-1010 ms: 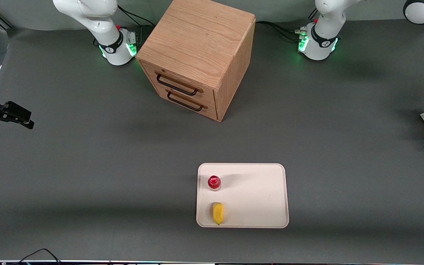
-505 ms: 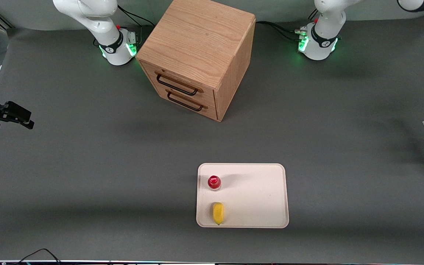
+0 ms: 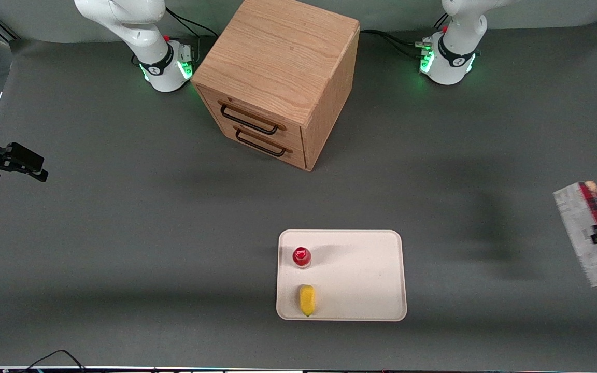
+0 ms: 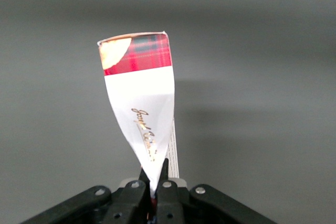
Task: Place red cookie box on tray
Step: 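Carry the held cookie box with the left gripper toward the white tray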
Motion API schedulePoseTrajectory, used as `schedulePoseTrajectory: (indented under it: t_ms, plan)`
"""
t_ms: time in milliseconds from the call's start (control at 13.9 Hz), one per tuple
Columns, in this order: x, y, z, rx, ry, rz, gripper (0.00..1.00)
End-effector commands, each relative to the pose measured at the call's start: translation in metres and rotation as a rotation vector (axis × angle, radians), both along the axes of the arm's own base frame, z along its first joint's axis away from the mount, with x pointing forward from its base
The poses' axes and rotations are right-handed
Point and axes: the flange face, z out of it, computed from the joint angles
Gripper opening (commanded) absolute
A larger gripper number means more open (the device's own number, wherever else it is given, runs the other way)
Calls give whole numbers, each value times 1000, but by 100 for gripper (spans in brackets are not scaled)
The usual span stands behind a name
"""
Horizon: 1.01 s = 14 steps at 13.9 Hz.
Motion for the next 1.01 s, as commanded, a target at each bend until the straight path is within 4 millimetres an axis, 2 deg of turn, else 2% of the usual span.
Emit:
schedulePoseTrajectory:
  t_ms: [0, 144, 216, 361, 433, 649, 794, 938]
  plan:
    - [7, -120, 4, 66, 3, 15, 0]
    - [7, -178, -6, 61, 2, 26, 0]
    - [7, -205, -17, 59, 14, 6, 0]
    - [8, -246, -30, 50, 20, -41, 0]
    - [9, -259, -35, 47, 17, -59, 0]
    - [11, -308, -64, 10, 30, -29, 0]
    - [4, -344, -84, 27, 40, -74, 0]
    - [9, -357, -103, 2, -9, -85, 0]
